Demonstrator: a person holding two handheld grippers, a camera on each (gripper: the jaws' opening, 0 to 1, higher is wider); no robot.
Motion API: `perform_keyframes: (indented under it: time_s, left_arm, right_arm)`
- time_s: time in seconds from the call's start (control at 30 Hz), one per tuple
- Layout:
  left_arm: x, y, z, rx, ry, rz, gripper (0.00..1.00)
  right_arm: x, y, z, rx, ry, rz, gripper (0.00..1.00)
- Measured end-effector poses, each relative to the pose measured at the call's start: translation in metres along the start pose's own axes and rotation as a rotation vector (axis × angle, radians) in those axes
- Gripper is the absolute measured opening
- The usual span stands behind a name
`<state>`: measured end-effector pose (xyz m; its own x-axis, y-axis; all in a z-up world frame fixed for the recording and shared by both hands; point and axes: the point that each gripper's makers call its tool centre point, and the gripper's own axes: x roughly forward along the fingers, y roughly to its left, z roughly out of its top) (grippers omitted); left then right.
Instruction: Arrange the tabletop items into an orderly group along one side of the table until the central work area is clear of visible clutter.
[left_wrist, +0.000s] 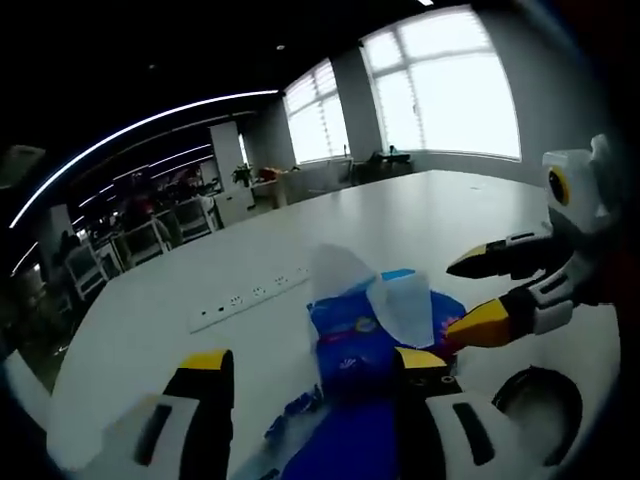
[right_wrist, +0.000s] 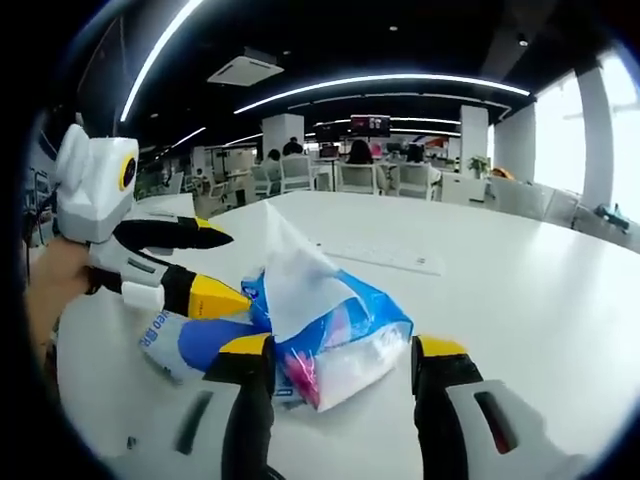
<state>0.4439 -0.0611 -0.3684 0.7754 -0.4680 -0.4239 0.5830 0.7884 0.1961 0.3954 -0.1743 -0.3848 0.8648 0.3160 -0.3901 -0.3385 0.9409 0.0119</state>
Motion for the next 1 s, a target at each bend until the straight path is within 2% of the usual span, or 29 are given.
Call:
perform_keyframes:
  time_s: [0.13,0.27,0.4,0.53,0.73,0.87,0.93,0.97,1.0]
  left_arm:
    - [0.009,-0.005,-0.007,0.024,0.026,-0.012,0.58]
    - [0.012,-0.006,-0.008,-0.01,0.017,-0.012,0.54]
    - [0.013,-0.007,-0.011,0.02,0.031,-0.007,0.49]
    - [0.013,-0.008,-0.01,0.019,0.03,-0.014,0.49]
    - [0.014,-0.012,-0.008,0.016,0.032,-0.037,0.42]
    - [0.017,-0.018,-0.013,0.022,0.044,-0.061,0.33]
    - [0.017,-0.017,-0.015,0.042,0.054,-0.047,0.19]
    - [0.017,-0.012,-0.017,0.076,0.068,-0.02,0.15]
    - [0.017,-0.012,-0.018,0.084,0.074,-0.02,0.13]
  right_arm:
    - [0.003,-0.001,-0.003,0.013,0.005,-0.001,0.45]
    - [0.004,-0.003,-0.009,0.009,0.026,-0.007,0.39]
    - [0.005,-0.005,-0.011,0.01,0.033,-0.014,0.36]
    - [0.006,-0.005,-0.01,0.006,0.029,-0.012,0.34]
    - [0.009,0.0,-0.005,-0.018,0.014,-0.008,0.24]
    - [0.013,0.001,-0.009,-0.009,0.028,-0.011,0.18]
    - [0.014,0.002,-0.01,-0.009,0.03,-0.013,0.16]
    - [0.014,0.002,-0.01,-0.012,0.033,-0.014,0.13]
    - [0.014,0.002,-0.011,-0.014,0.035,-0.015,0.12]
